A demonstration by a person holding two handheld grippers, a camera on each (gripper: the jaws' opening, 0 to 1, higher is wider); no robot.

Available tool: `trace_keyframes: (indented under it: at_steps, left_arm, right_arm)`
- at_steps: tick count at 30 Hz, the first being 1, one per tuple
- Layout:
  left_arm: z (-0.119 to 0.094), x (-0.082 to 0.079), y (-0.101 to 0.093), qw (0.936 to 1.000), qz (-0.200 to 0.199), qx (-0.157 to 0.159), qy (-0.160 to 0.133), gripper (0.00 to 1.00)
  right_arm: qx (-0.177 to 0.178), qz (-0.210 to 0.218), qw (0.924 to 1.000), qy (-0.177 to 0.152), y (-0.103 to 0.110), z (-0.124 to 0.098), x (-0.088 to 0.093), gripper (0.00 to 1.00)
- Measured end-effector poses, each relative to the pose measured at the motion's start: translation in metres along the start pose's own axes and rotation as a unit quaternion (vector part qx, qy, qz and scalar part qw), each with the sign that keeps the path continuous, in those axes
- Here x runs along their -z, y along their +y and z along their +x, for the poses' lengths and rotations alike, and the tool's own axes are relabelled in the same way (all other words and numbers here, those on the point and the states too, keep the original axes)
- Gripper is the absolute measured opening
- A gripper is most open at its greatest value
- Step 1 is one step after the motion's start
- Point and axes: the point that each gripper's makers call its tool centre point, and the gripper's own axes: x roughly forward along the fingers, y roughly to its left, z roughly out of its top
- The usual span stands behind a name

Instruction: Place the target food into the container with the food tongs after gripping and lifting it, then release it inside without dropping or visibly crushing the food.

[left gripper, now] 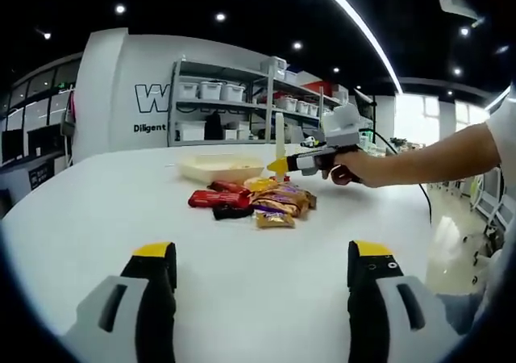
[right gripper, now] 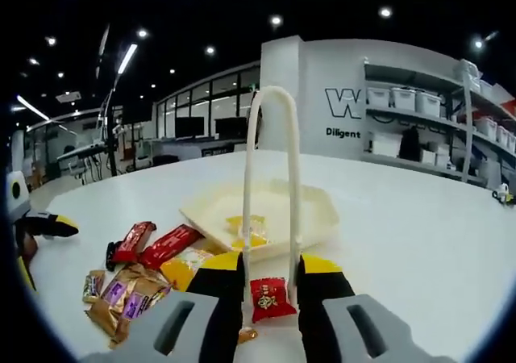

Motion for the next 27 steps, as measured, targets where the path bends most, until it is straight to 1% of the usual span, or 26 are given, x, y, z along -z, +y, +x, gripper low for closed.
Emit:
trace_keyframes:
  at_steps: [1,3,7,9,13,20,24,27]
  left_arm:
    - [0.0,0.0,0.0,1.0,-0.001,0.0,0.0,0.86]
    - [0.0,0.0,0.0,1.0,-0.002,0.0,0.001,0.86]
    - [0.0,0.001,-0.001,1.0,0.001,0.0,0.002,0.86]
    - [0.0,0.0,-0.002,1.0,0.002,0.0,0.001,0.86]
    - [0.0,0.001,-0.001,1.0,0.0,0.0,0.002,0.86]
    - [0.0,0.002,-0.001,1.0,0.001,0.0,0.004,0.86]
    - [0.001,0.002,-0.001,1.0,0.002,0.001,0.004,0.86]
    - [0.001,0.002,-0.001,1.0,0.002,0.001,0.005,0.86]
  right_arm:
    - [-0.001,0.002,1.0,-0.008,0.001,-0.003,-0.001,0.18]
    - [0.001,0.016,0.9998,-0.008,-0.002,-0.006,-0.002,0.19]
    - [0.001,0.014,0.9998,-0.013,0.001,-0.011,0.0,0.2]
    - [0.0,0.021,0.9997,-0.014,-0.005,-0.009,0.002,0.2]
    - [-0.001,0.022,0.9997,-0.013,-0.003,-0.013,0.004,0.2]
    - [-0.002,0.026,0.9996,-0.01,-0.006,-0.014,0.006,0.2]
    - [-0.003,0.03,0.9995,-0.005,-0.005,-0.018,0.008,0.2]
    - [-0.005,0.031,0.9995,-0.002,0.0,-0.023,0.008,0.2]
